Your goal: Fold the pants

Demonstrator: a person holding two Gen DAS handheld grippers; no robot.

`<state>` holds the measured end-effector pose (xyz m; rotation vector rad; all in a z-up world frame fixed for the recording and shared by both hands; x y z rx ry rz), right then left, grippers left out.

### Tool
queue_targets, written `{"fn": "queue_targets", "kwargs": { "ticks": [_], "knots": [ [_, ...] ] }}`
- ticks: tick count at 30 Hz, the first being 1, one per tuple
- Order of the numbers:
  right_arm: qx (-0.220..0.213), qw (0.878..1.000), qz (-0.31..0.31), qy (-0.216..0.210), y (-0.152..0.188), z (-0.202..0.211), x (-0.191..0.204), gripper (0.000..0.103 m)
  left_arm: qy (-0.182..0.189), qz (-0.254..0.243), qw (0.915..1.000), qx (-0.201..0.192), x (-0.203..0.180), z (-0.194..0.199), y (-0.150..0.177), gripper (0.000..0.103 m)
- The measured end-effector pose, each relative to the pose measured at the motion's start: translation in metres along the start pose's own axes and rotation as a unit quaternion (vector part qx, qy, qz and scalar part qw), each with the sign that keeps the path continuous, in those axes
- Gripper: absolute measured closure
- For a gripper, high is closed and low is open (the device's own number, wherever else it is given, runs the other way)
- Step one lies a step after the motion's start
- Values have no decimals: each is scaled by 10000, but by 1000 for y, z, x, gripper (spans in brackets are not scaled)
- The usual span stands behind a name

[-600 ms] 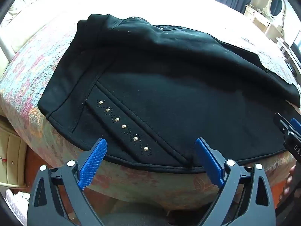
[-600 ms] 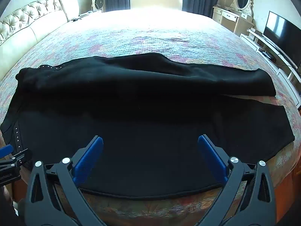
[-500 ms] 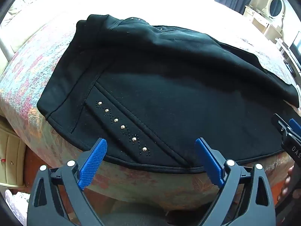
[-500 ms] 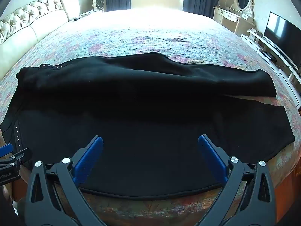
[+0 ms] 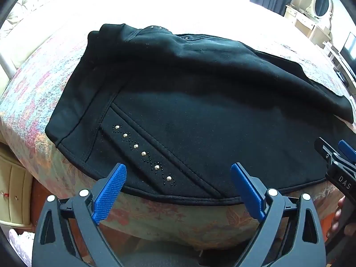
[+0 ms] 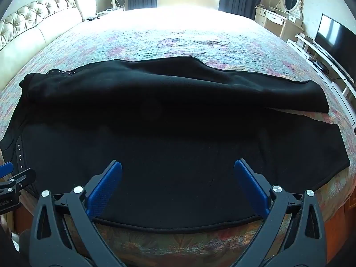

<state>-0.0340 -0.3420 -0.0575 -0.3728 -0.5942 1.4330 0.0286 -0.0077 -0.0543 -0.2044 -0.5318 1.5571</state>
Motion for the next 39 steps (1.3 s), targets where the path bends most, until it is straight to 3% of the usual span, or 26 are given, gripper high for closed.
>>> {"fn": "queue_targets", "kwargs": {
  "ticks": [39],
  "knots": [
    [143, 9999, 28, -19, 7, -7, 2, 2, 55, -73, 10000, 10, -1, -2, -1, 9]
  ]
}}
Point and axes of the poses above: each gripper's, at about its wrist camera, not at the fingertips, and z roughly against the way its jaws point, x to its left, y to its underside, the point moved 7 cm from there along -z, roughly the way its jaws point, and after that the axes turned 14 degrees about -y, right-handed, at the moved point
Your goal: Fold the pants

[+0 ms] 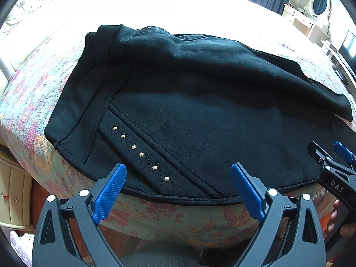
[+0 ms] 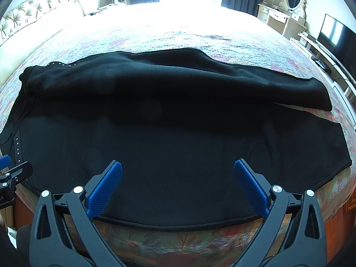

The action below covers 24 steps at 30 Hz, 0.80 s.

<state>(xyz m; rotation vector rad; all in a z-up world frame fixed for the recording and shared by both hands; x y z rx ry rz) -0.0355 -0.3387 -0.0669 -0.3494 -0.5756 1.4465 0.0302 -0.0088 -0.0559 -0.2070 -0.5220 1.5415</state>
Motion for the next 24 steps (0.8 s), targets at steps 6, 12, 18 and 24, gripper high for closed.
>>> {"fn": "queue_targets", "kwargs": {
  "ticks": [6, 12, 18, 24],
  "knots": [
    [20, 10000, 10, -11, 0, -1, 2, 2, 7, -8, 10000, 5, -1, 0, 1, 9],
    [36, 10000, 15, -11, 1, -2, 2, 2, 2, -14, 10000, 14, -2, 0, 2, 9],
    [55, 10000, 17, -21, 1, -3, 2, 2, 11, -14, 10000, 22, -3, 0, 2, 9],
    [77, 10000, 30, -29, 2, -4, 4, 2, 17, -14, 10000, 27, -3, 0, 3, 9]
  ]
}}
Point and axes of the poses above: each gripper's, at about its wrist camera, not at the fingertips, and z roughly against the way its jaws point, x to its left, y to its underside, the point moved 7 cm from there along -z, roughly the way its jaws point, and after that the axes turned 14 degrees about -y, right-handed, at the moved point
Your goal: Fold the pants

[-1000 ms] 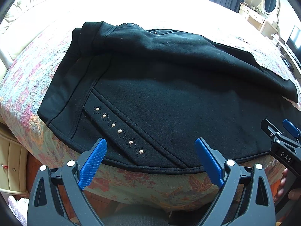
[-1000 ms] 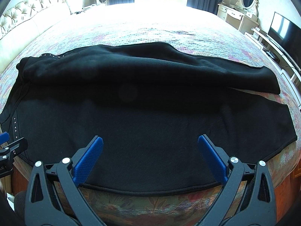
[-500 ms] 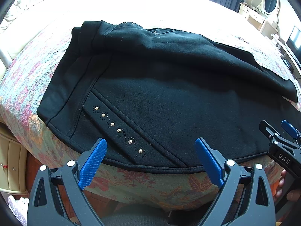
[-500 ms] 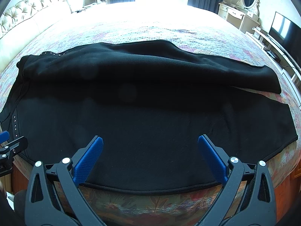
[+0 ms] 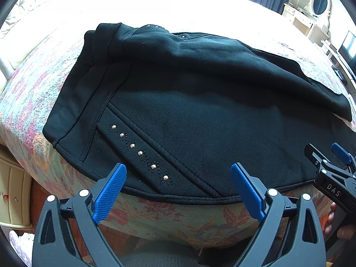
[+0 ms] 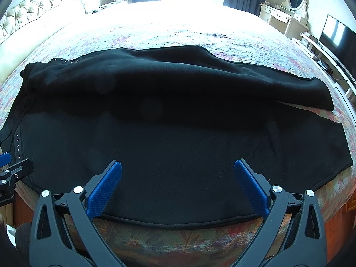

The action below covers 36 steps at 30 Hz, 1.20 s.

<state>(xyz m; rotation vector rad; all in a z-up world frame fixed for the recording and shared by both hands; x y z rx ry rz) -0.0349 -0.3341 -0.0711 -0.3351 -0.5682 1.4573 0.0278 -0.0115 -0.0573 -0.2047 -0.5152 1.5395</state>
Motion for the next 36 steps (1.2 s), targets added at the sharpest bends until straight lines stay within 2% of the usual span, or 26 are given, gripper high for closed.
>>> {"fn": "queue_targets", "kwargs": {
  "ticks": [23, 28, 32, 34, 36],
  "knots": [
    [68, 9999, 54, -55, 2, -3, 4, 2, 28, -37, 10000, 15, 0, -1, 1, 9],
    [65, 9998, 79, -140, 1, 0, 6, 2, 324, -147, 9993, 68, -5, 2, -2, 9],
    [130, 9988, 58, -478, -6, 3, 9, 2, 334, -350, 9988, -56, 1, 12, -11, 9],
    [285, 9948, -45, -978, -10, 4, 12, 2, 425, -360, 9982, -224, 11, 22, -20, 9],
    [345, 9857, -203, -1639, -16, 9, 17, 2, 677, -285, 9968, -319, 22, 31, -30, 9]
  ]
}}
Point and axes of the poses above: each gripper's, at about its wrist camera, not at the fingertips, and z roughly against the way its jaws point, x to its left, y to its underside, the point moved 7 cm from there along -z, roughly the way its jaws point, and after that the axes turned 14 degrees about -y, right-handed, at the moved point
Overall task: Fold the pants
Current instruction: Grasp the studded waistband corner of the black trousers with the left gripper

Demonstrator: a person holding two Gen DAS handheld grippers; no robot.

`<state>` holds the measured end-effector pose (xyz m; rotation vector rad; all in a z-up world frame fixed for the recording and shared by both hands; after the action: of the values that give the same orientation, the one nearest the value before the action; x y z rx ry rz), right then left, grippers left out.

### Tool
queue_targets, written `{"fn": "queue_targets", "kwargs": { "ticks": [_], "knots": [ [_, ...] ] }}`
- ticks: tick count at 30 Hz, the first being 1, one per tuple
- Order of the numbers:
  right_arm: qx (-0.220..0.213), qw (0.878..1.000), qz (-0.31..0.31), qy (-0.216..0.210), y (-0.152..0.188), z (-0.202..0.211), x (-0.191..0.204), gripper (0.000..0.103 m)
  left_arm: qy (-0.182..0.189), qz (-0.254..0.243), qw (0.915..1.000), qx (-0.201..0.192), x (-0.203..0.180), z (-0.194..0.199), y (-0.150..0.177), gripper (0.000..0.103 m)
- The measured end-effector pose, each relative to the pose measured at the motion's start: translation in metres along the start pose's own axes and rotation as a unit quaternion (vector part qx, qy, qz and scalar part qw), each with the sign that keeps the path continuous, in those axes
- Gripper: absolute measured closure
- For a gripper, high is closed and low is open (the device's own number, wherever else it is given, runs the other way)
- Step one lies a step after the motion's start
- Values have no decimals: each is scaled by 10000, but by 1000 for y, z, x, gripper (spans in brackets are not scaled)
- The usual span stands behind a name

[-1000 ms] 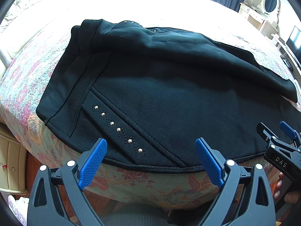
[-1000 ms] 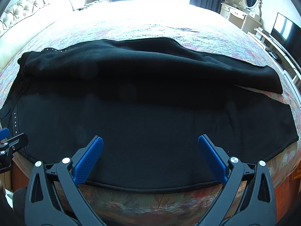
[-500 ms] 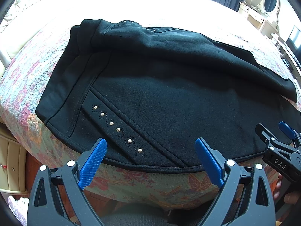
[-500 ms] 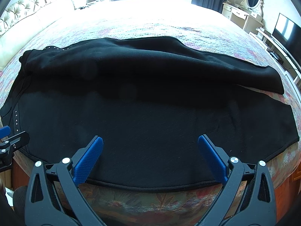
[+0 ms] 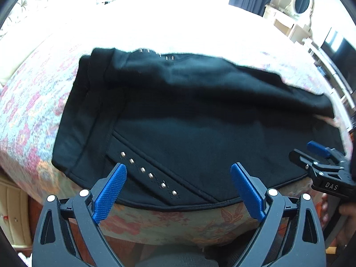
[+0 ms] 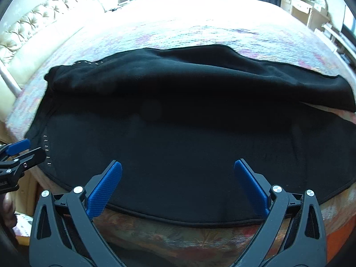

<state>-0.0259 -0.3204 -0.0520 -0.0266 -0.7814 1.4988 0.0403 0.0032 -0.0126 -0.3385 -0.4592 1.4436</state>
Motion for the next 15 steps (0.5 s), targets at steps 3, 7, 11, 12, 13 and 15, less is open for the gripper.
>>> {"fn": "queue_targets", "kwargs": {
  "ticks": [3, 7, 11, 12, 13, 15],
  "knots": [
    [-46, 9953, -158, -952, -15, 11, 8, 2, 723, 341, 9967, -107, 37, 16, -27, 9],
    [-256, 9897, -174, -1399, -36, 30, 6, 2, 1032, 882, 9907, 19, 102, -1, -70, 9],
    [-300, 9905, -258, -1315, -40, 29, -6, 2, 1627, 1464, 9743, 533, 159, -56, -112, 9],
    [-232, 9905, -282, -1324, -39, 25, -9, 2, 1707, 1537, 9714, 604, 166, -67, -119, 9],
    [-147, 9906, -304, -1325, -36, 21, -11, 2, 1754, 1613, 9686, 715, 171, -84, -129, 9],
    [-6, 9910, -311, -1298, -32, 14, -13, 2, 1918, 1657, 9616, 1051, 171, -116, -143, 9]
  ]
}}
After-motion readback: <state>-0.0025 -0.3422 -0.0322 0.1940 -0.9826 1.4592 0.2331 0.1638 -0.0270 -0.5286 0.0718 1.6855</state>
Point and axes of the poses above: each gripper's, at about its wrist camera, not at the fingertips, and z roughly against the way its jaws point, x to its left, y to its underside, the point moved 7 cm from there along -z, roughly the way its jaws point, and after that the axes turned 14 degrees about -y, right-handed, at the moved point
